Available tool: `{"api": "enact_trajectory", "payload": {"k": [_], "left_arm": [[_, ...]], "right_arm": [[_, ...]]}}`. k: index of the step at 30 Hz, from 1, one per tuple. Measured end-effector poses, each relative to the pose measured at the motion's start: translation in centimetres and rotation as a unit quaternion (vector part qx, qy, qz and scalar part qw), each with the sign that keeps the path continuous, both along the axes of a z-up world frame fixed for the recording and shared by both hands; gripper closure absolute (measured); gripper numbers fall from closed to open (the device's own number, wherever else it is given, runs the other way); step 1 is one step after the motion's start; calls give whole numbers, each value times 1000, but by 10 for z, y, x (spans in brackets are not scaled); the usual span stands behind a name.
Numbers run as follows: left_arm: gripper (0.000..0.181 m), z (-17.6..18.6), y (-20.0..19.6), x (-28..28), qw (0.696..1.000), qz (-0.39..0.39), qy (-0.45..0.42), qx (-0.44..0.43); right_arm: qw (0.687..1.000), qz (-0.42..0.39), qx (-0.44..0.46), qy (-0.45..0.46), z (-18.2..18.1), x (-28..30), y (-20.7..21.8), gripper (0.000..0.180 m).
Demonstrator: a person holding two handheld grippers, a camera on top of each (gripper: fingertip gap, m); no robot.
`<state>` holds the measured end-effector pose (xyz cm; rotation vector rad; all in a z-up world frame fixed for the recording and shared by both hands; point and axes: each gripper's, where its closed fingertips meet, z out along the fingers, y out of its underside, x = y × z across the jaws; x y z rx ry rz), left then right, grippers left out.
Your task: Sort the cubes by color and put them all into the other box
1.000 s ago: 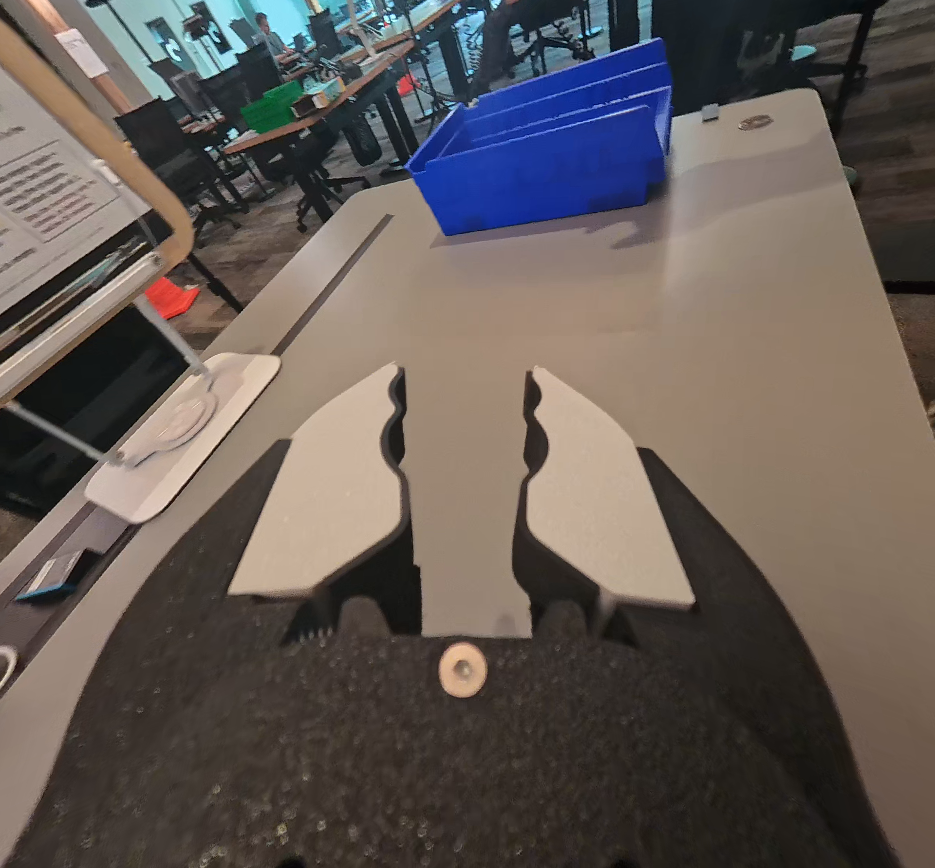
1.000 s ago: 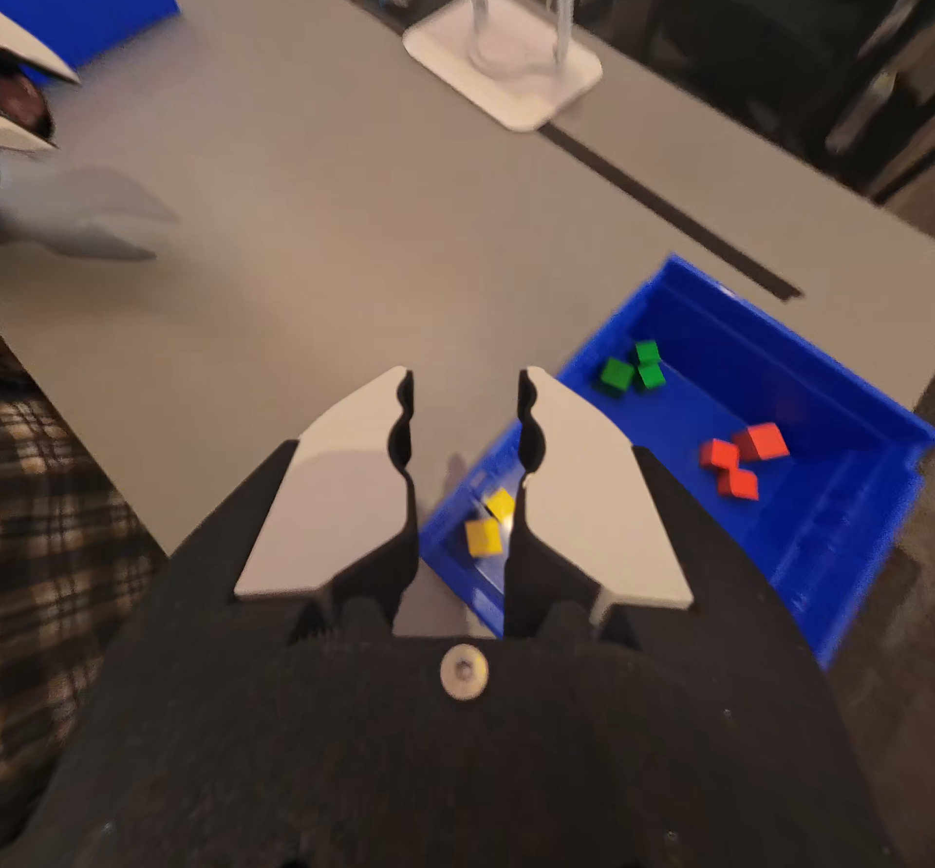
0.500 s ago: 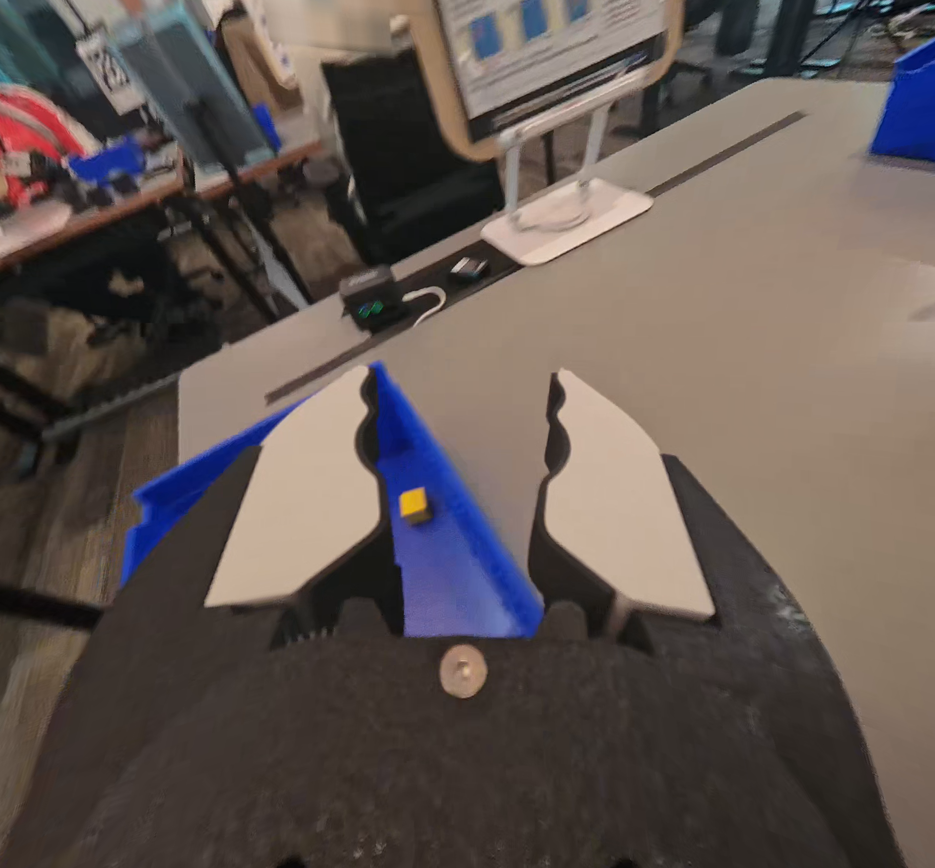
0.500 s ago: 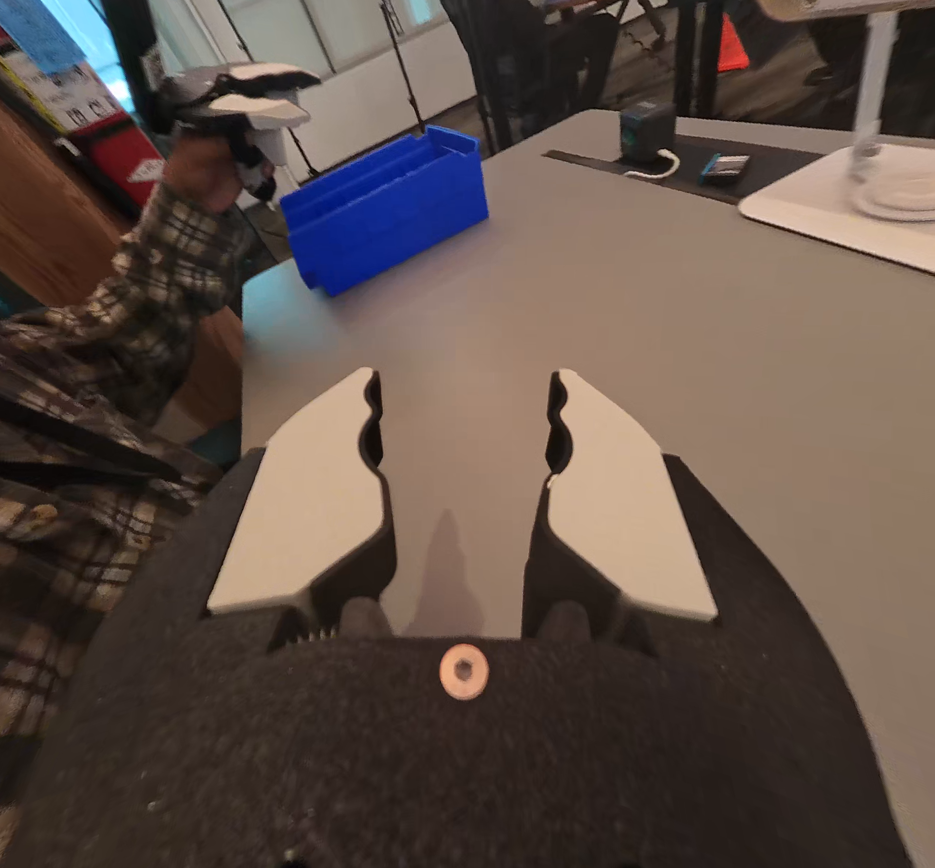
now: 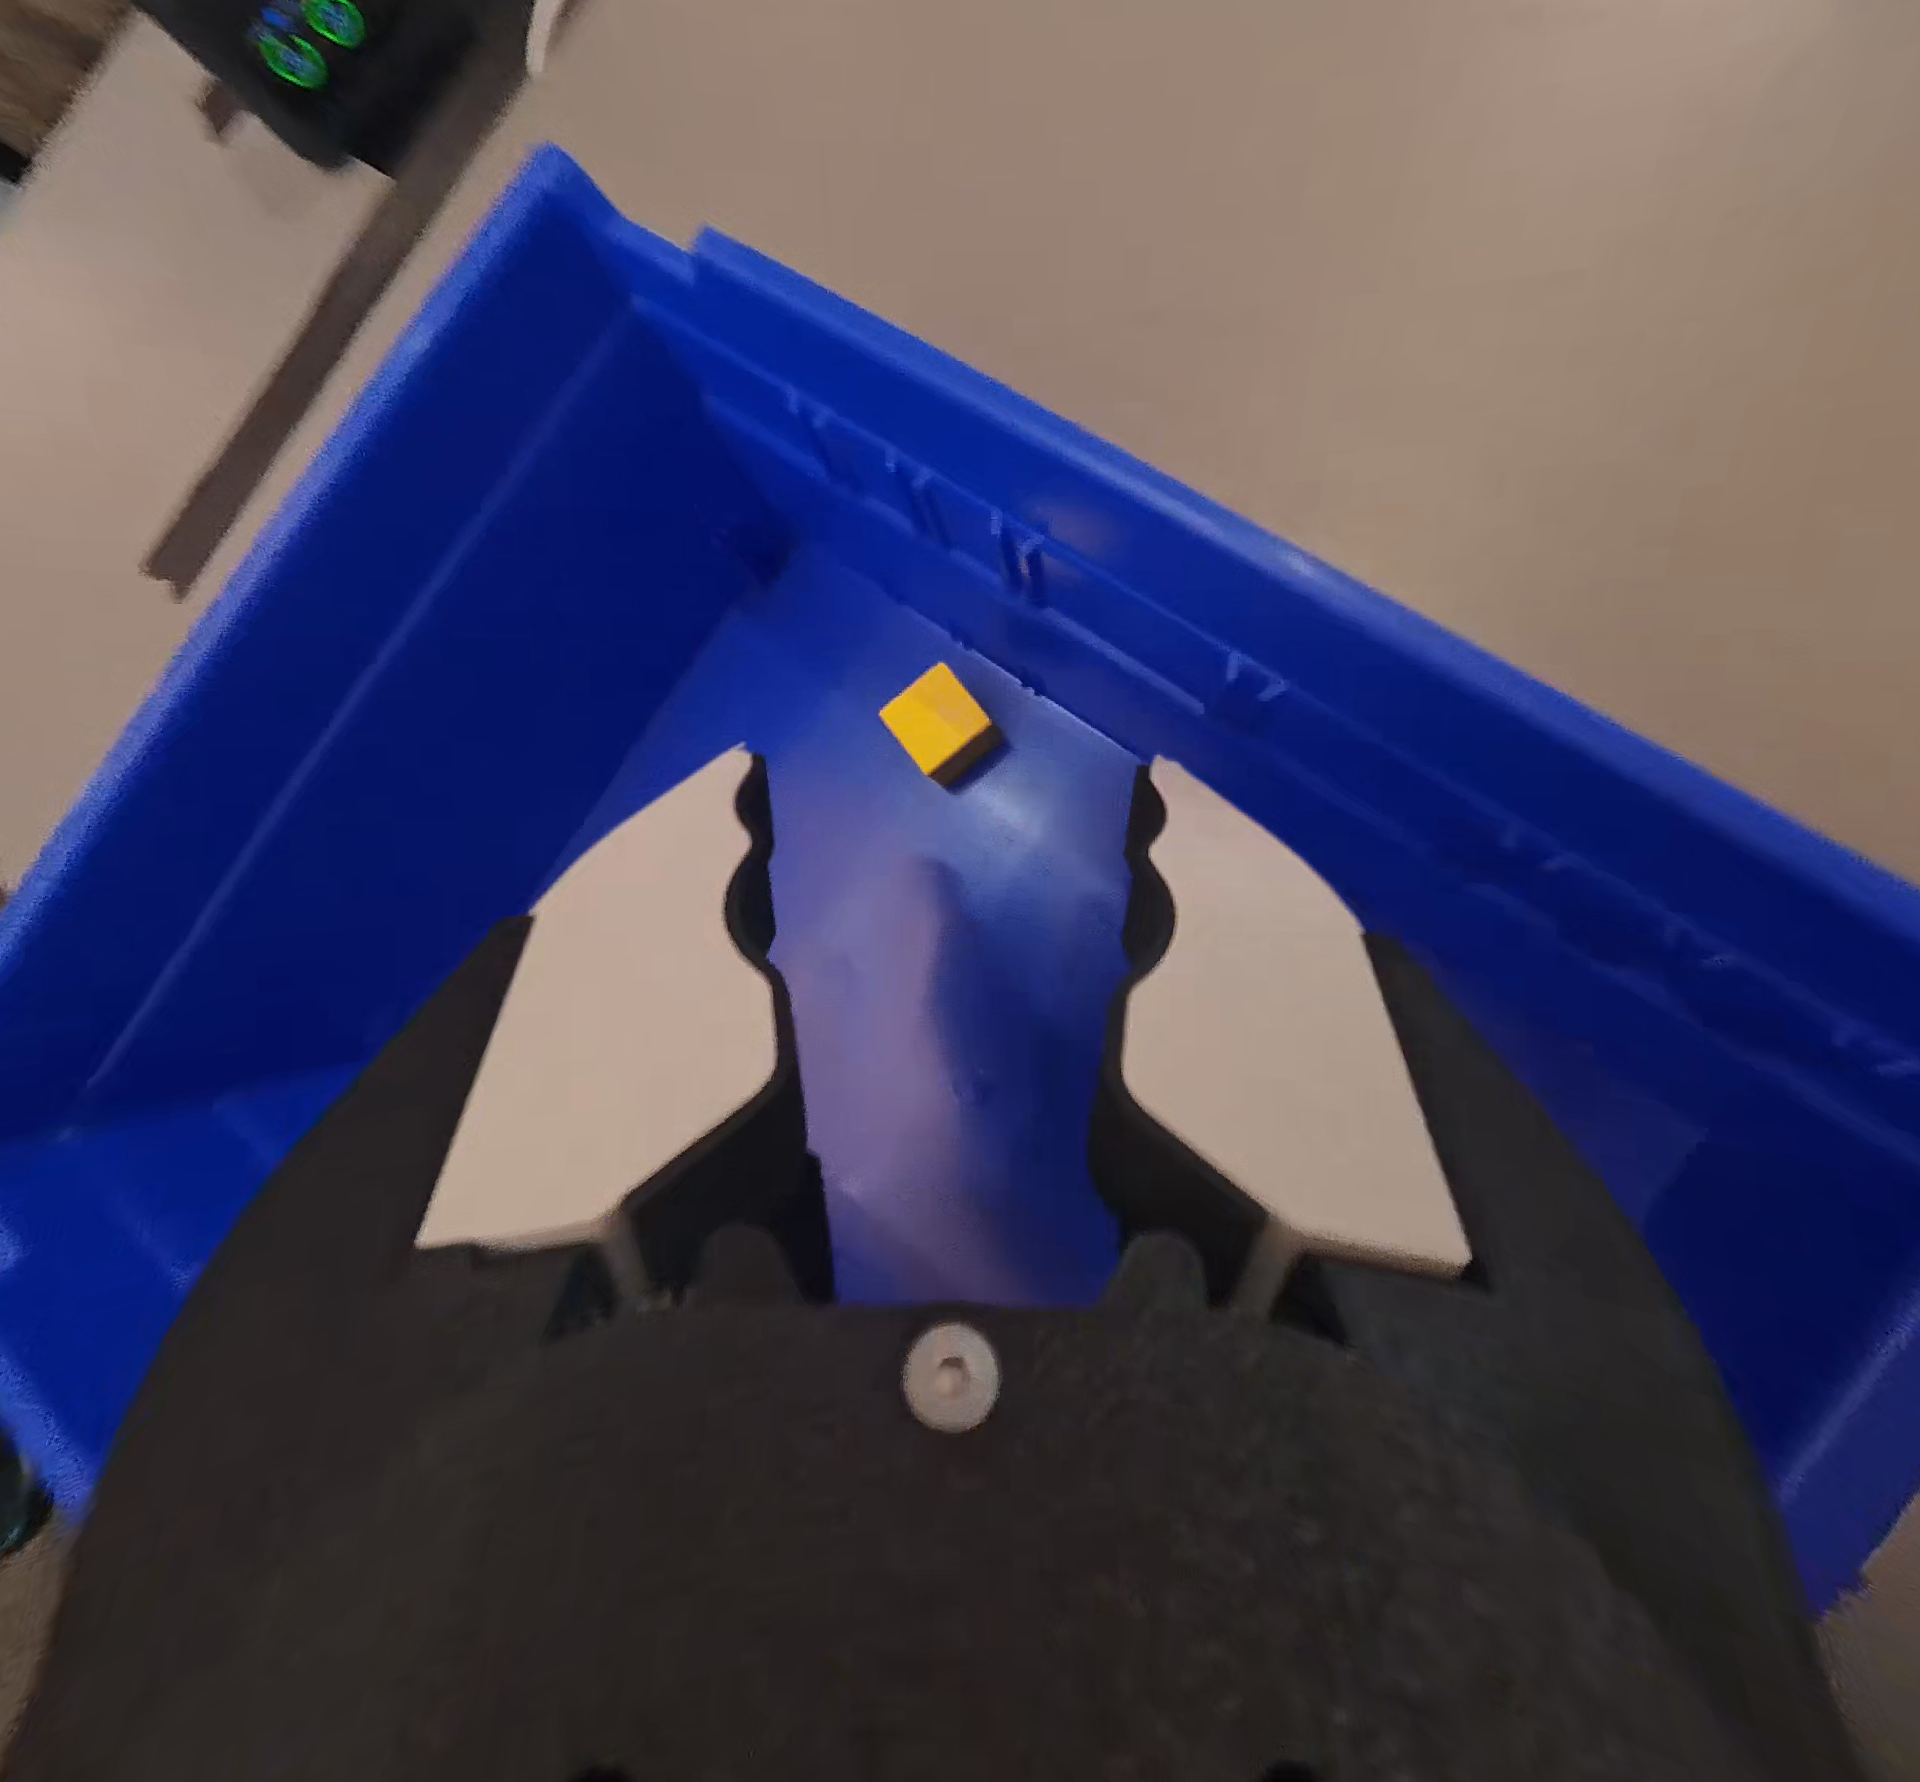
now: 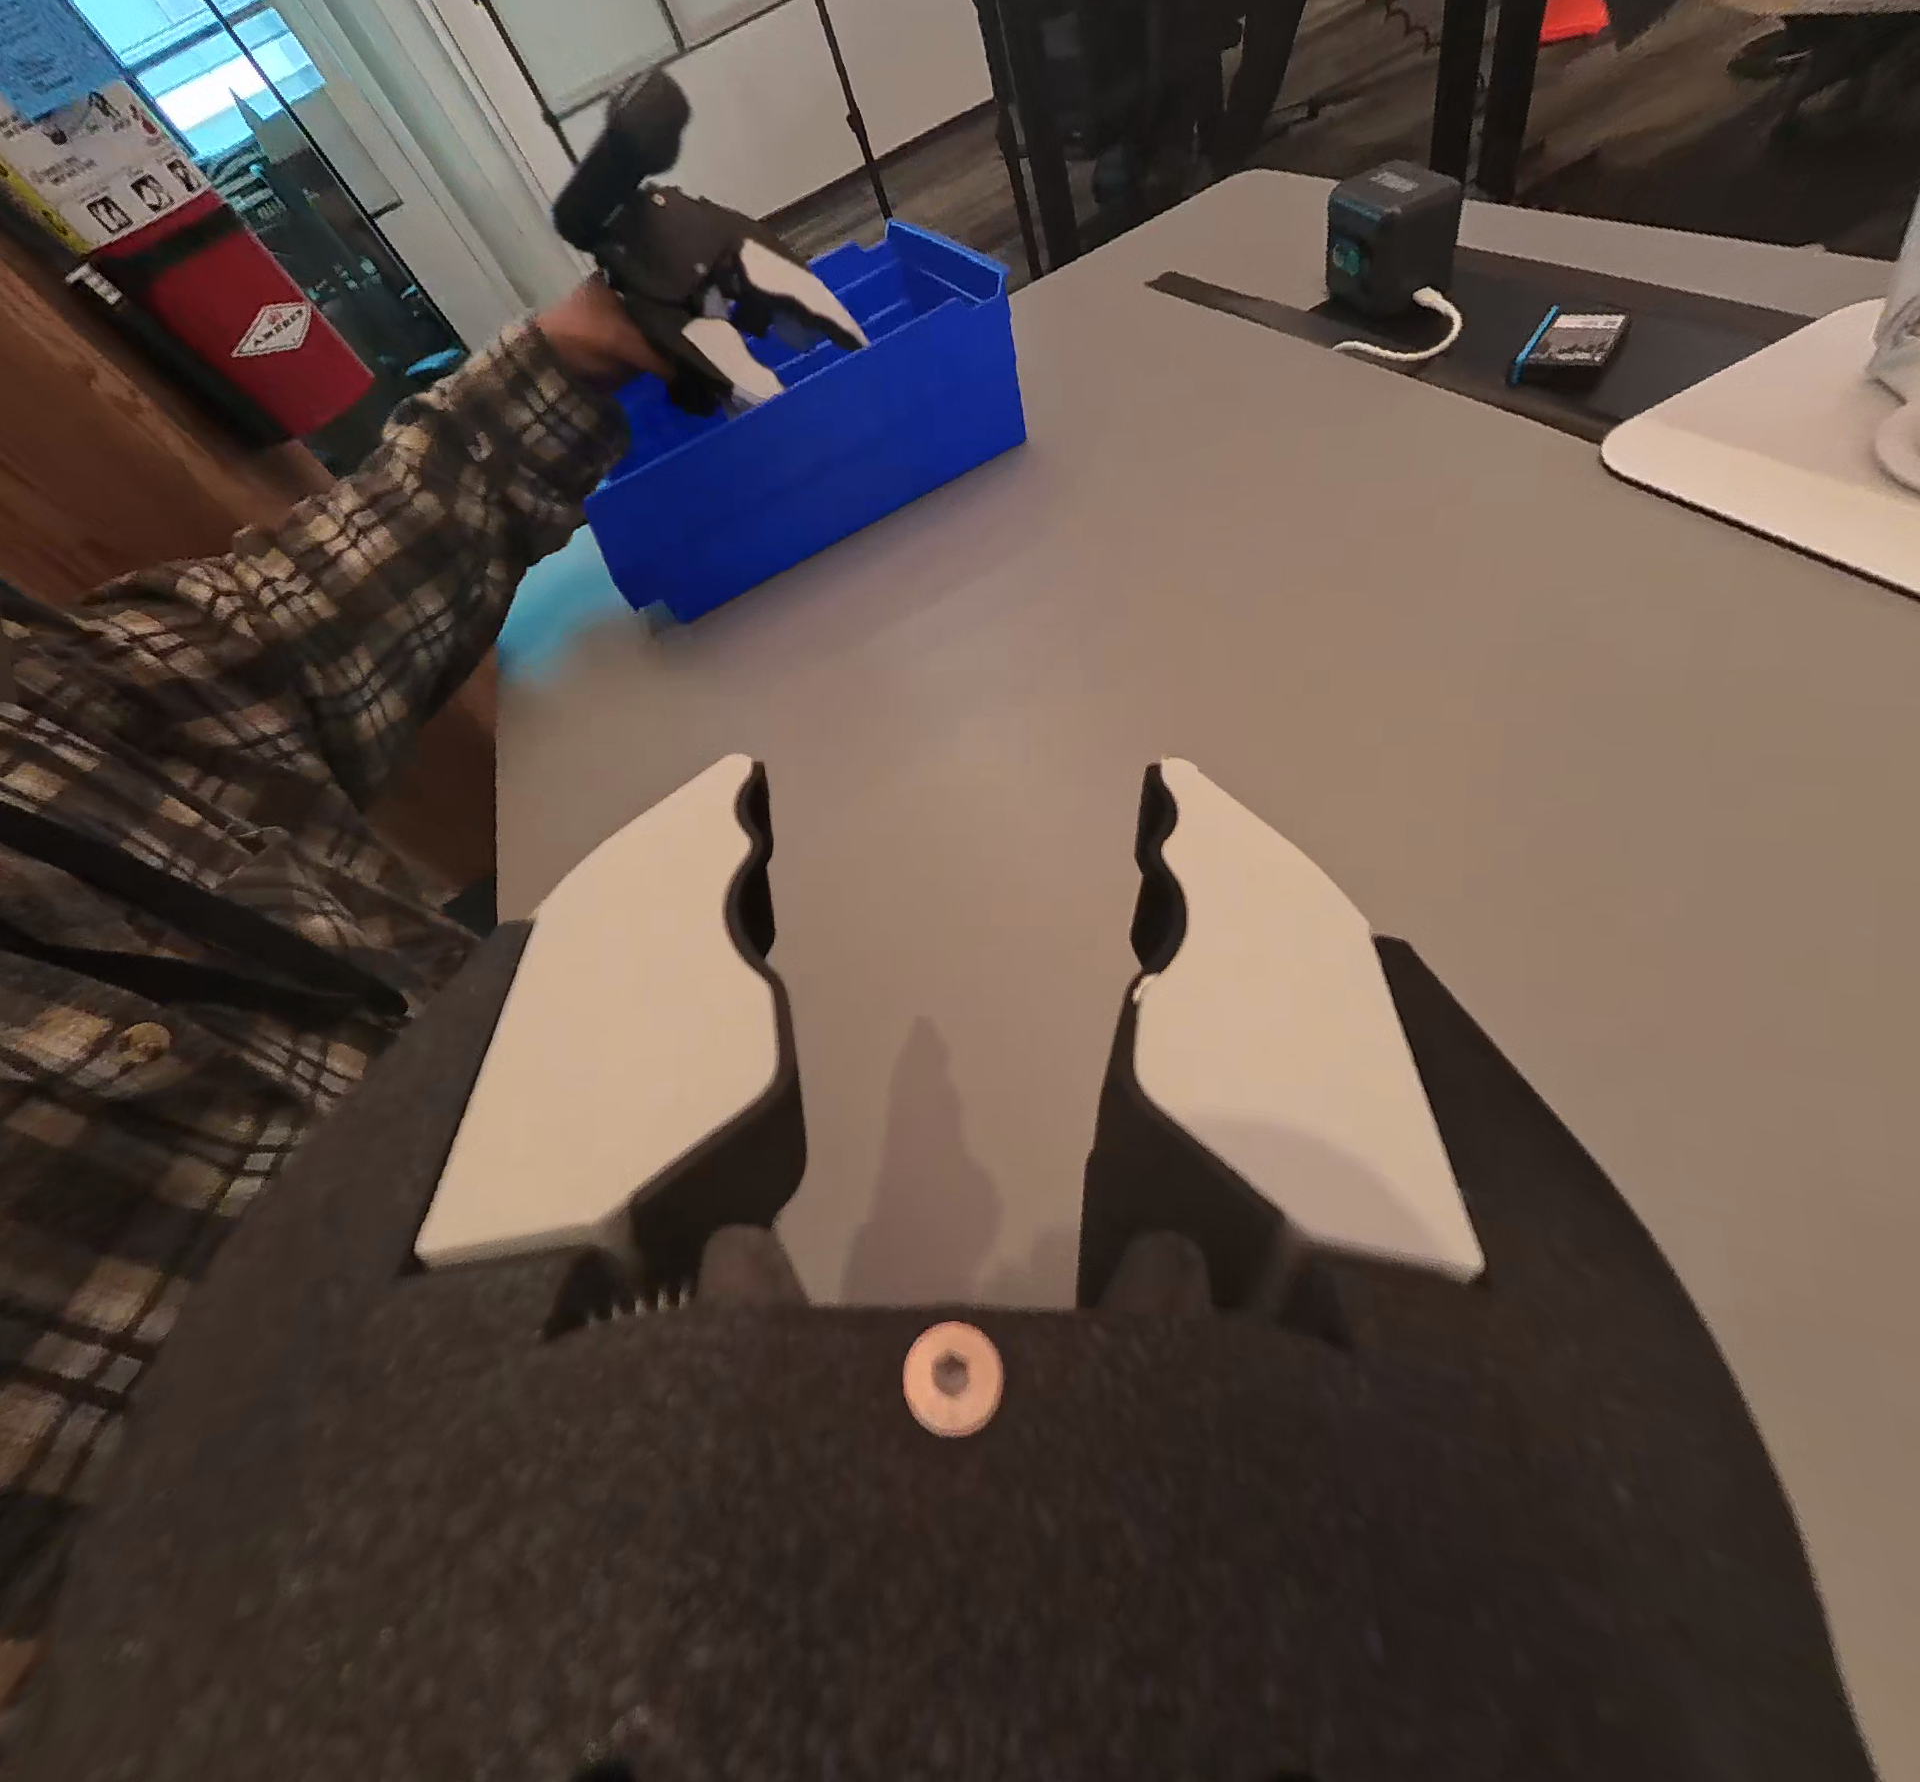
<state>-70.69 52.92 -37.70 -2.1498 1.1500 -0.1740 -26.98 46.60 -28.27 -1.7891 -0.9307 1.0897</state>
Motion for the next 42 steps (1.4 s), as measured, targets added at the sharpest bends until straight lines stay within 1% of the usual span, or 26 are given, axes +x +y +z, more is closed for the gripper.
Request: {"api": "enact_trajectory", "payload": {"k": [2,4,6,10,12,16,20,25,28,29,30,32,34,36,39,42], "left_arm": [[115,-12,2,1,999,-24,19,-20],[119,-20,4,2,998,-54,28,-36],[123,-25,6,6,995,-91,27,-42],[124,-34,12,8,986,-152,39,-59],[123,-37,16,6,981,-171,54,-69],[128,-43,16,4,971,-204,71,-99],[130,-48,11,8,960,-235,77,-130],[134,-57,14,7,953,-248,100,-143],[144,-63,17,7,953,-246,105,-143],[154,-63,17,8,953,-246,98,-144],[158,-63,17,10,955,-244,91,-144],[158,-63,19,5,959,-223,101,-139],[158,-53,22,-7,969,-181,114,-125],[159,-26,25,-13,983,-136,86,-89],[159,40,24,-6,997,-79,24,7],[159,112,9,37,990,-64,-48,114]], "right_arm": [[1000,7,-3,-4,0,-6,-1,112],[1000,15,-6,-14,-2,-12,-2,112],[999,26,-7,-27,-4,-16,-5,112],[998,48,-1,-45,-4,-23,-12,112],[997,53,5,-52,-5,-24,-15,111],[996,60,7,-59,-7,-21,-20,111],[996,53,2,-65,-11,-16,-19,111],[996,52,3,-66,-11,-12,-19,111],[997,55,5,-62,-10,-12,-19,113],[997,55,7,-59,-10,-13,-19,114],[997,56,8,-57,-10,-14,-18,116],[997,59,7,-49,-10,-15,-19,118],[998,59,6,-38,-9,-17,-19,119],[998,52,1,-25,-9,-17,-18,119],[998,53,-22,27,-4,-19,-20,118],[990,57,-71,104,2,-23,-20,118]]}}
